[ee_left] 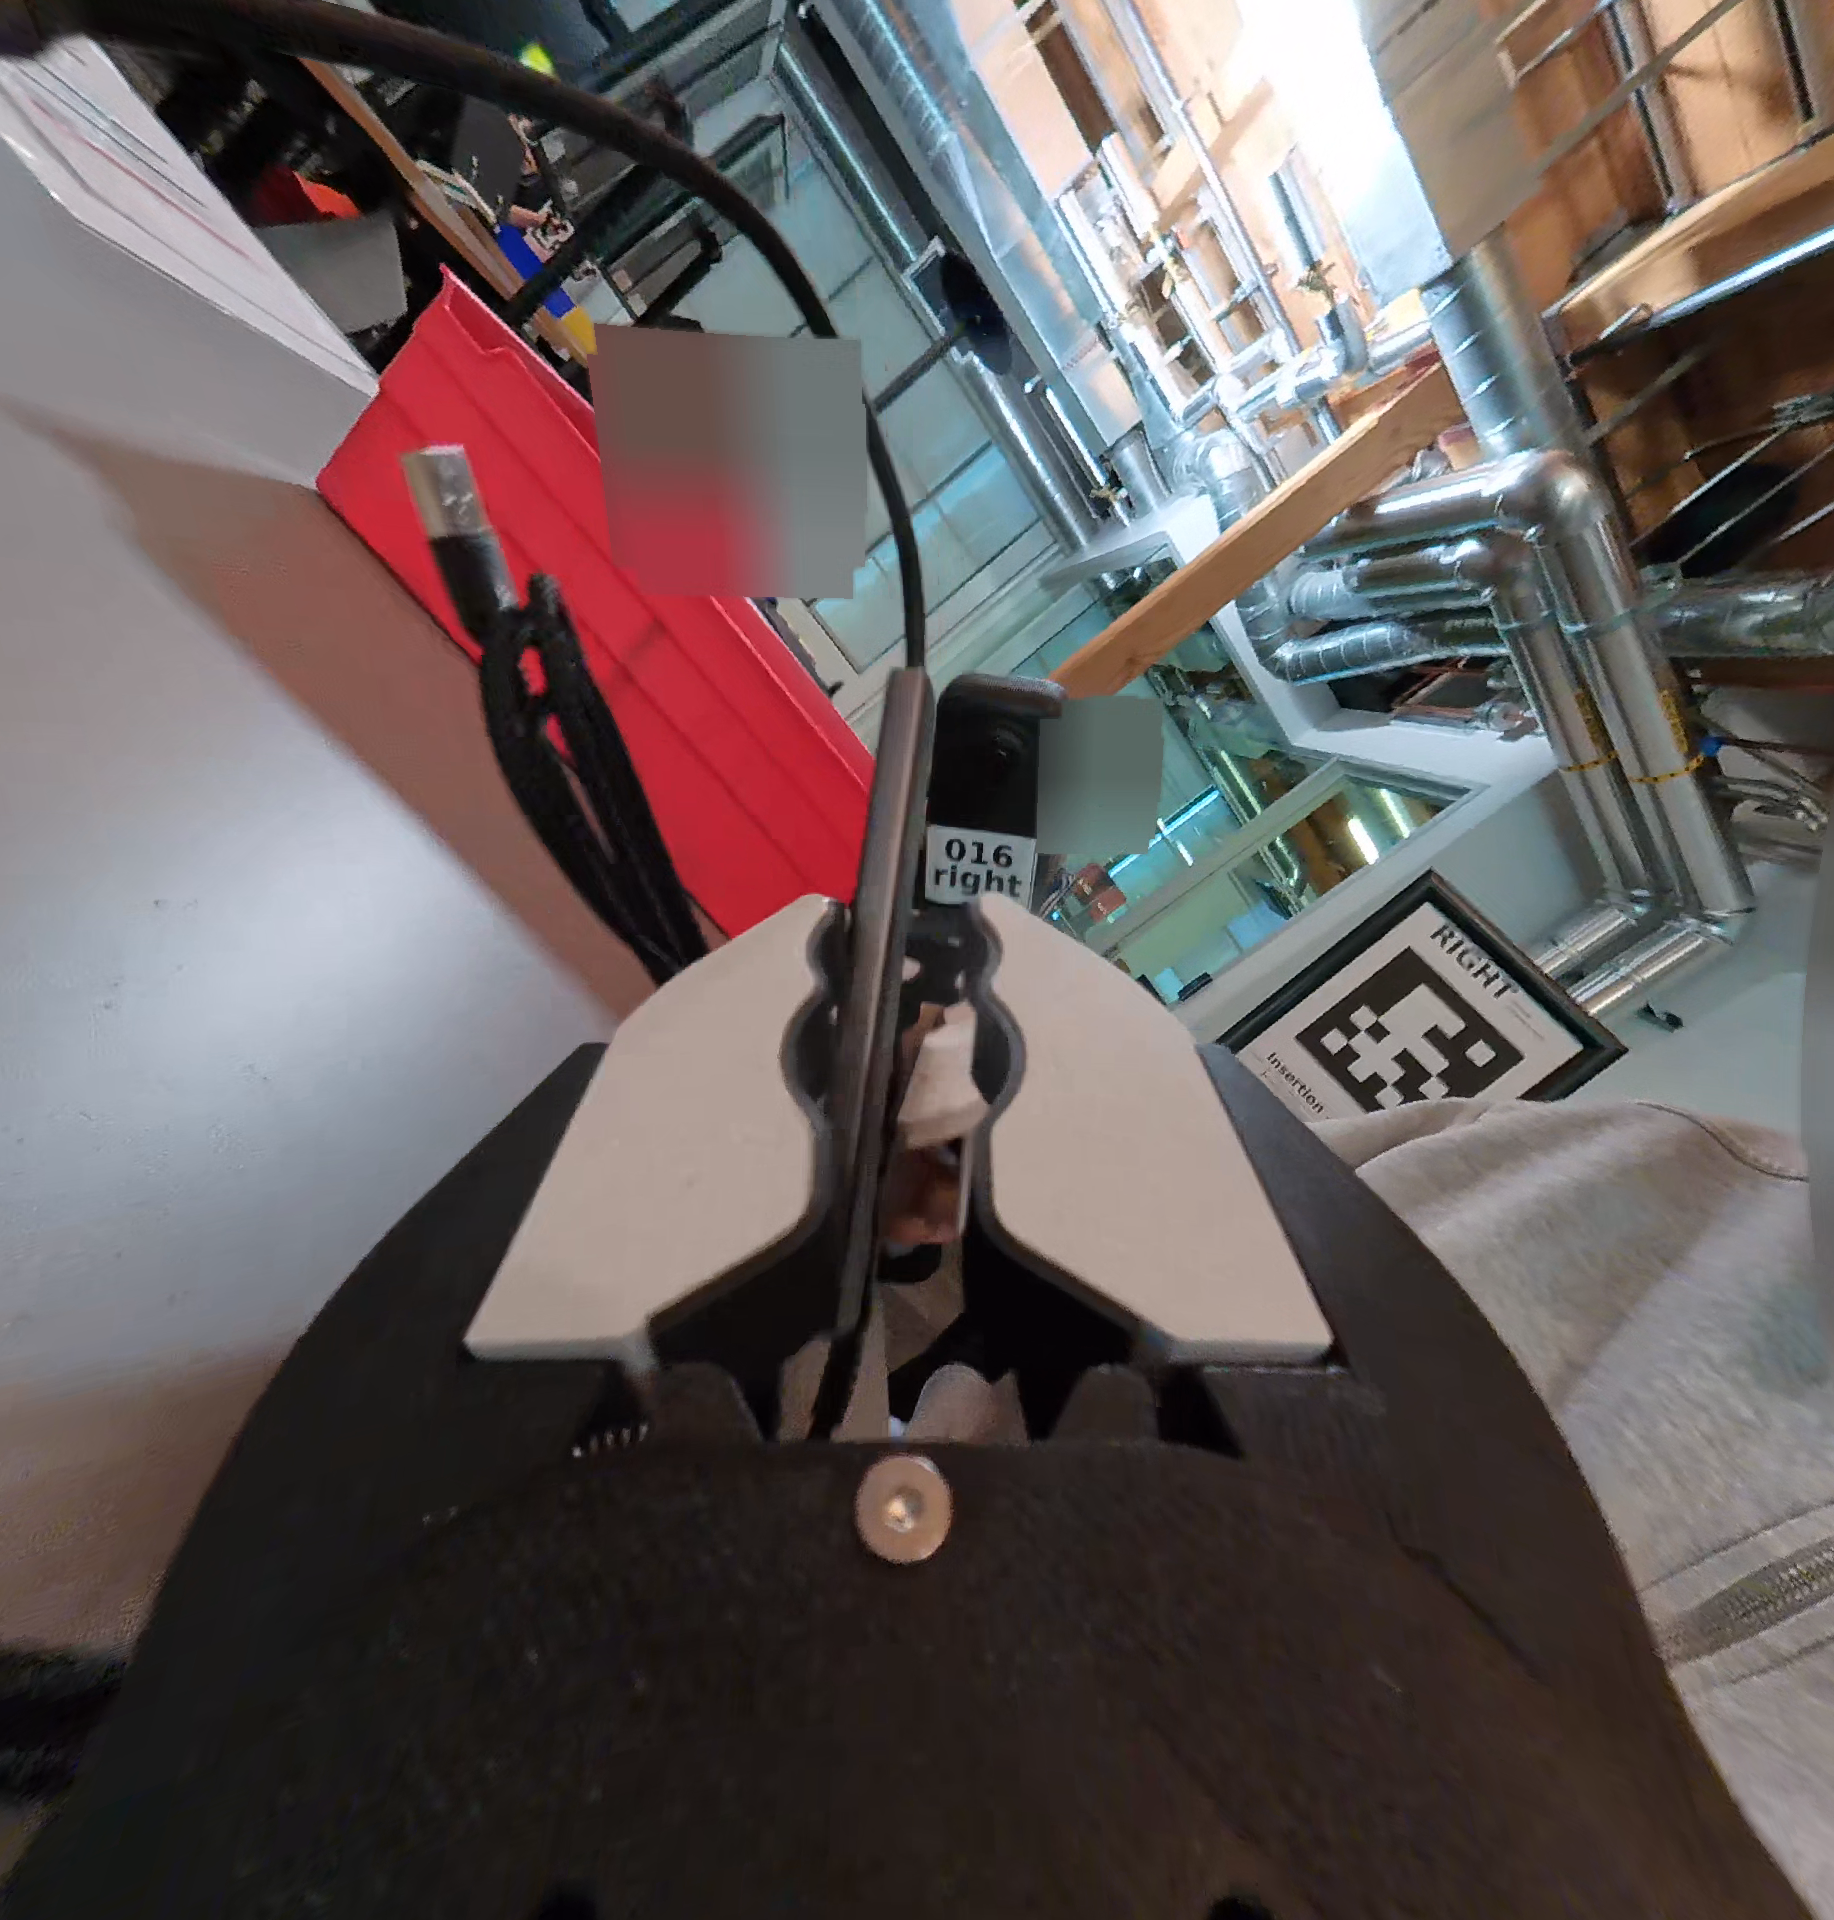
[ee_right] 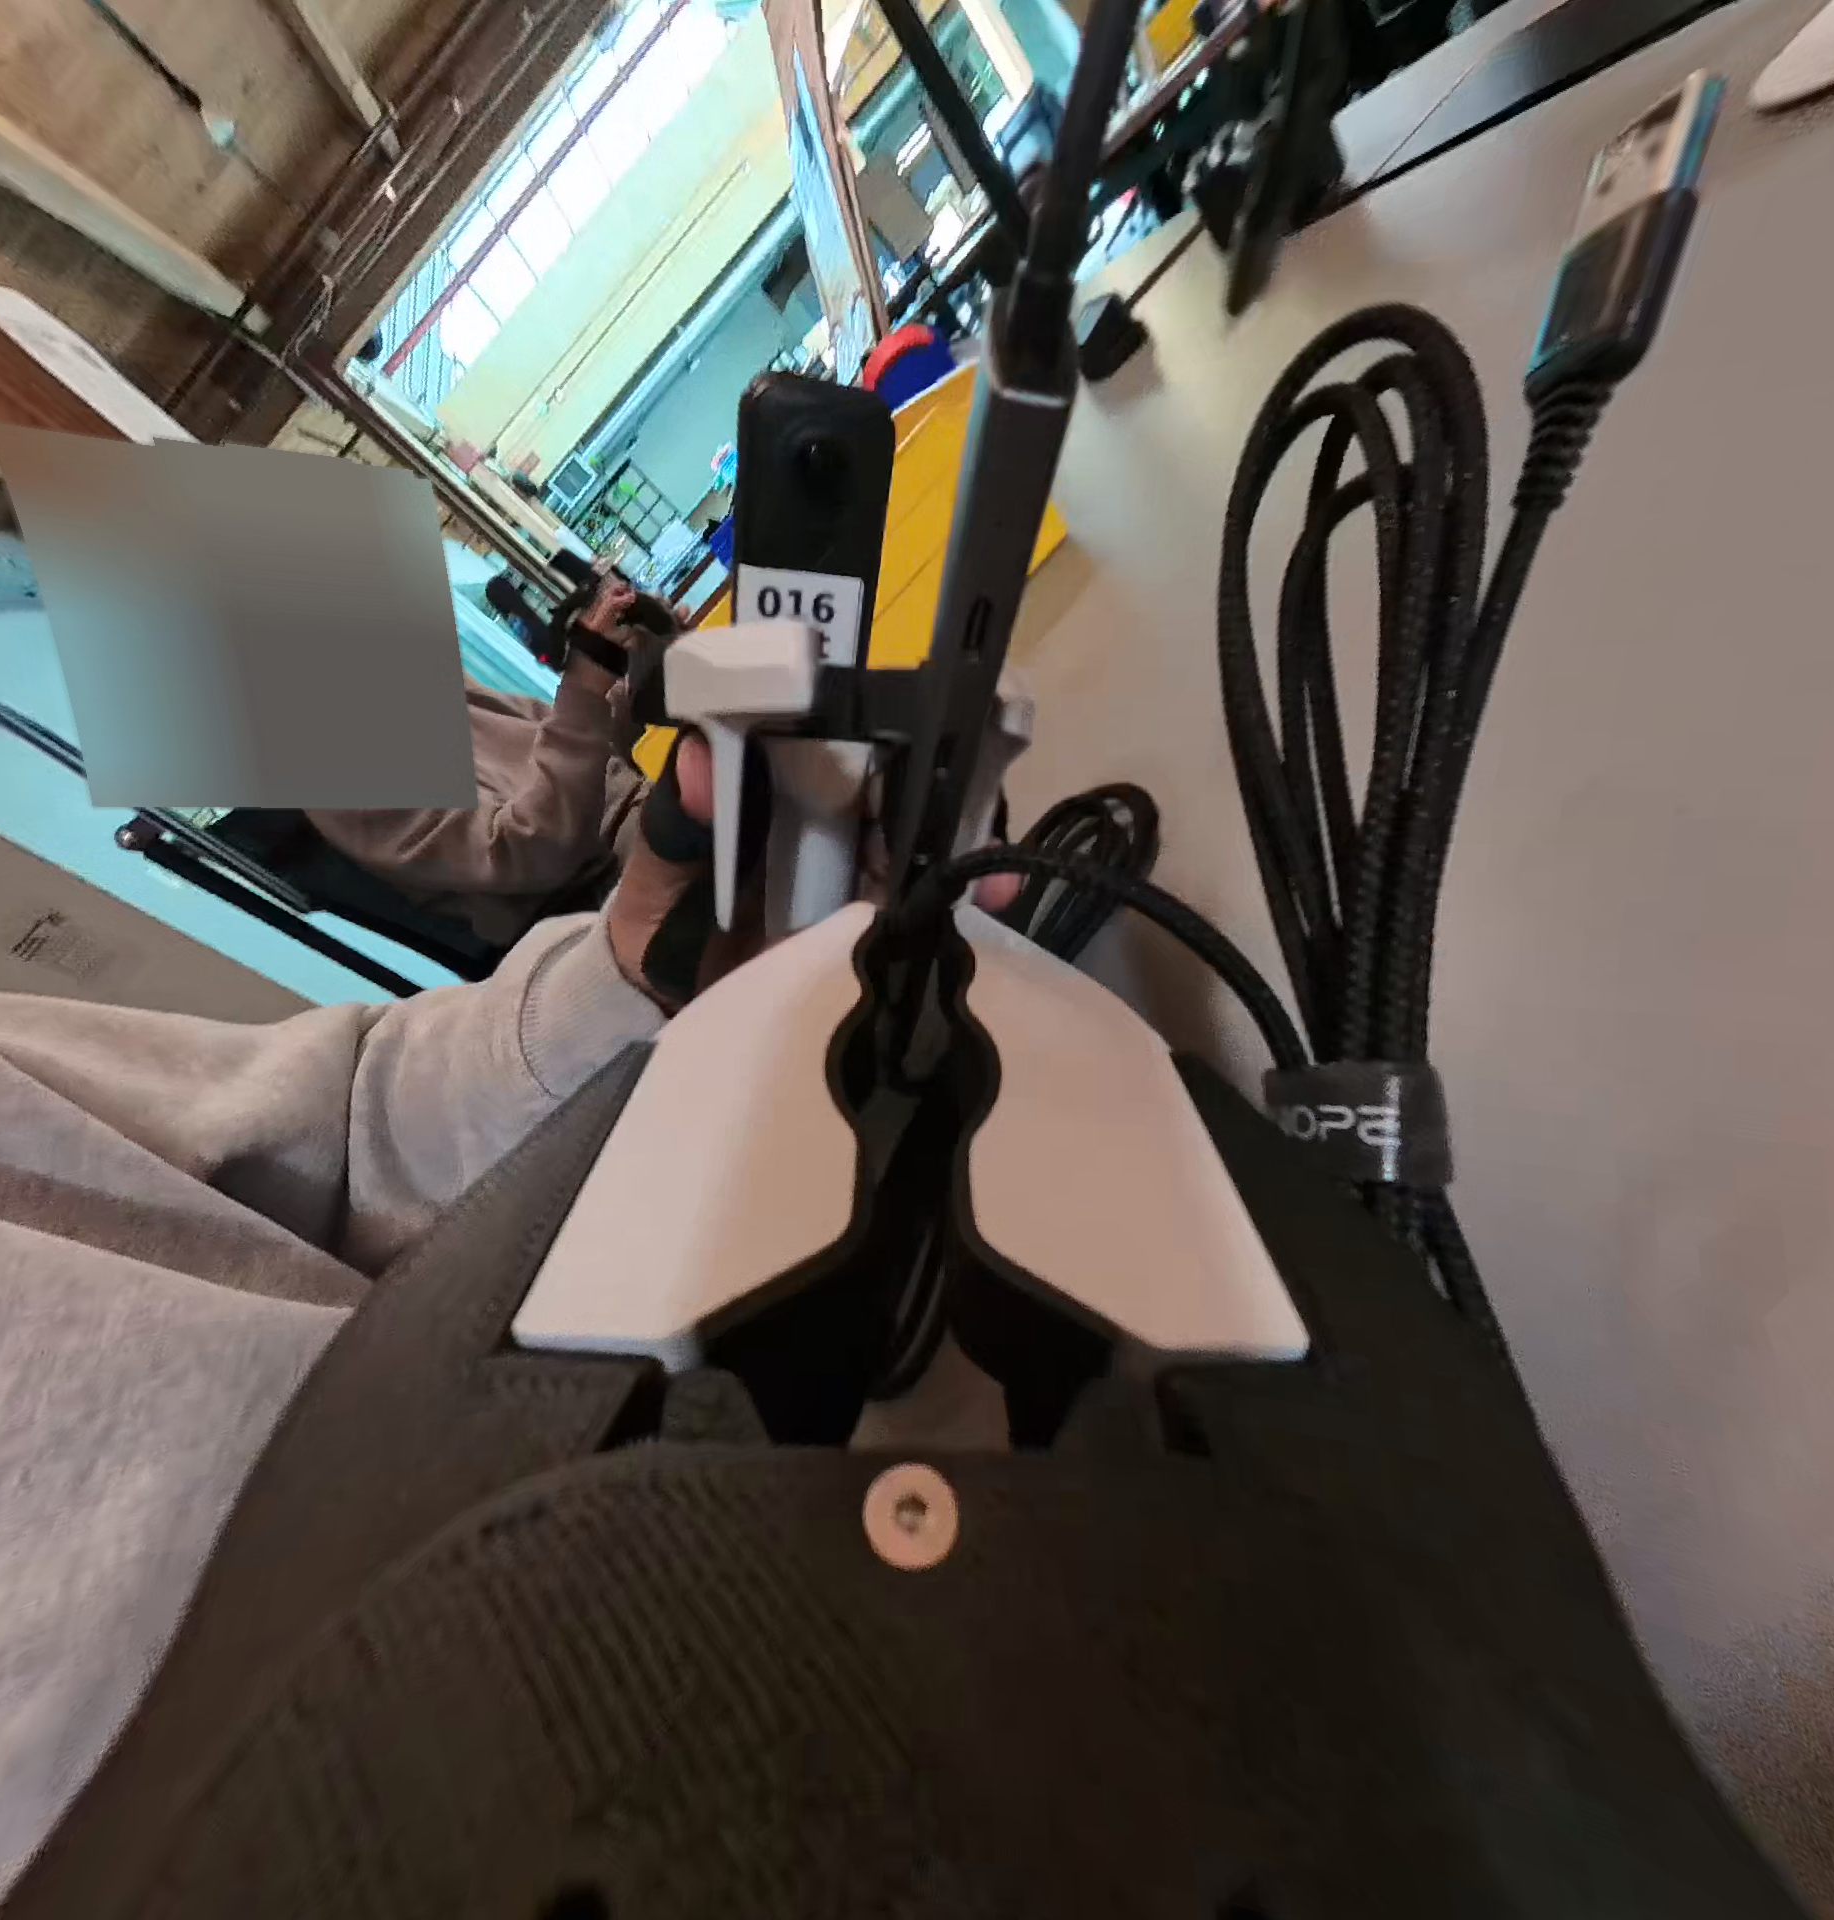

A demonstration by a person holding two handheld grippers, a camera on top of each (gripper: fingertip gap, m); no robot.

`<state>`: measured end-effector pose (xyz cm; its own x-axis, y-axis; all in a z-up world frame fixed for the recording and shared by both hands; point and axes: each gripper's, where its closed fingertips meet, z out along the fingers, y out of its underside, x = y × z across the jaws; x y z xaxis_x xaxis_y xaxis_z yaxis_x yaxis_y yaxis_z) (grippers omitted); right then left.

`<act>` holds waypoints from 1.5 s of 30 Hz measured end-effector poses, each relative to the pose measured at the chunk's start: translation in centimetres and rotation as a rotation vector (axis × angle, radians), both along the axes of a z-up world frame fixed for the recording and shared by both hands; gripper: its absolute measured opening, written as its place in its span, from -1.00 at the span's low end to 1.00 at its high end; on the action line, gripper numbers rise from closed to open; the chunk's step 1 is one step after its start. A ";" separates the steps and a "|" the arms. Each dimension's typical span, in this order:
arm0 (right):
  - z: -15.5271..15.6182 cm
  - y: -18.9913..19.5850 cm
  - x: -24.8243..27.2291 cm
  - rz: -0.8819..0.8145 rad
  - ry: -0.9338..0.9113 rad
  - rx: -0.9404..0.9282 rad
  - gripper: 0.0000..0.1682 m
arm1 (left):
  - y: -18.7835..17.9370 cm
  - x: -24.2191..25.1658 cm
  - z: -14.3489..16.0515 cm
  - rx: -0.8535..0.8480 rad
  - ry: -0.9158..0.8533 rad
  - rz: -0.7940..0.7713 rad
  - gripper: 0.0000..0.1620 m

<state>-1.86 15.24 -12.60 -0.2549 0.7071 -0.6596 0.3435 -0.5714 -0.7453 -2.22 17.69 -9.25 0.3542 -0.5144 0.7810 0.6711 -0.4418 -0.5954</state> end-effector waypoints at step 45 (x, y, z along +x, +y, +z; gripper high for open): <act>1.6 0.7 2.0 0.088 0.081 0.065 -0.88 | -2.5 3.9 -2.5 -0.001 0.094 -0.380 -0.89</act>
<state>0.13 15.92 -10.98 -0.3679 0.7202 -0.5882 0.3277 -0.4916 -0.8068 1.65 15.17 -11.76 0.2088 -0.6223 0.7544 0.4023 -0.6485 -0.6462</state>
